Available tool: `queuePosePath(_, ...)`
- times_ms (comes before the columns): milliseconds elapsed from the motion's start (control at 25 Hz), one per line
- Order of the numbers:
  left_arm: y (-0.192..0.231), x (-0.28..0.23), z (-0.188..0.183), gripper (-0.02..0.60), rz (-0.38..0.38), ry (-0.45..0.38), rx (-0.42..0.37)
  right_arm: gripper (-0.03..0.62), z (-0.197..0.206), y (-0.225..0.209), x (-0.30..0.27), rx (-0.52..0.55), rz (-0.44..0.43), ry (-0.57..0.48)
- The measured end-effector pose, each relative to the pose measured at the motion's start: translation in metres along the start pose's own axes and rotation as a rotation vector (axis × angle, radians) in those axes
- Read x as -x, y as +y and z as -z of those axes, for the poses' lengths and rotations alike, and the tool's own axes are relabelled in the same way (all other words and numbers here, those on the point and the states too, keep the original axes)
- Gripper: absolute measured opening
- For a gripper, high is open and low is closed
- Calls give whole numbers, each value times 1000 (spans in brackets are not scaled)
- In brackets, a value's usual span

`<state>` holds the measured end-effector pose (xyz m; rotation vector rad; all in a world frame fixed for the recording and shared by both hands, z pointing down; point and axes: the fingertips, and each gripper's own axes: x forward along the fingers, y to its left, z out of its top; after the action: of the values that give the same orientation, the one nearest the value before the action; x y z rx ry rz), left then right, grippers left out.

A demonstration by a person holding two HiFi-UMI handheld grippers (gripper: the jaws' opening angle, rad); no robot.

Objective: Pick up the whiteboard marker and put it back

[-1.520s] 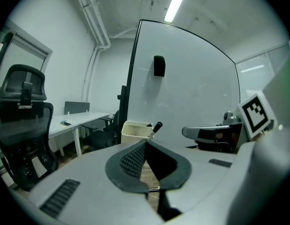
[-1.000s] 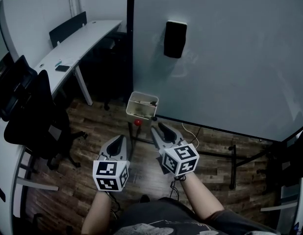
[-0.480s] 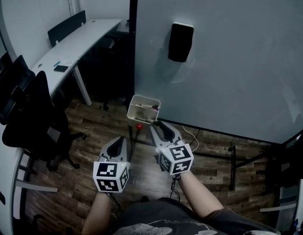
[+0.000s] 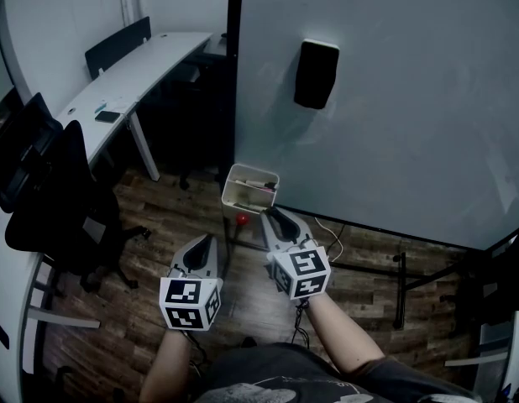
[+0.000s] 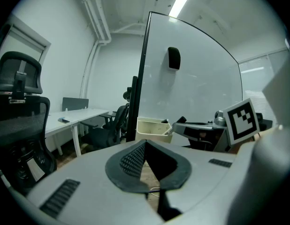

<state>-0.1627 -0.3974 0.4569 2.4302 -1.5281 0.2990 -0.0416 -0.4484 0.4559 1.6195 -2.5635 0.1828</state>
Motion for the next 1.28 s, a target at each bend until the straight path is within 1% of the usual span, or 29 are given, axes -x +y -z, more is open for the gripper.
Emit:
queuePosePath(200, -3, 0, 2, 14, -3, 1, 3, 80, -13, -2, 5, 25, 2, -40)
queuePosePath(320, -8, 1, 0, 14, -4, -2, 3, 78, -25, -2, 16, 8, 0, -64)
queuePosePath(440, -20, 5, -2, 14, 1, -6, -3, 78, -42, -1, 33, -23, -10, -105)
queuePosePath(680, -53, 25, -7, 14, 2, -29, -20, 78, -63, 4, 74, -7, -44, -150)
queuePosePath(1000, -104, 59, -9, 14, -3, -57, -49, 78, -65, 3, 141, -10, -76, -164)
queuePosePath(1280, -165, 87, 2, 14, 4, -58, -68, 78, -48, -9, 210, -24, -99, -145)
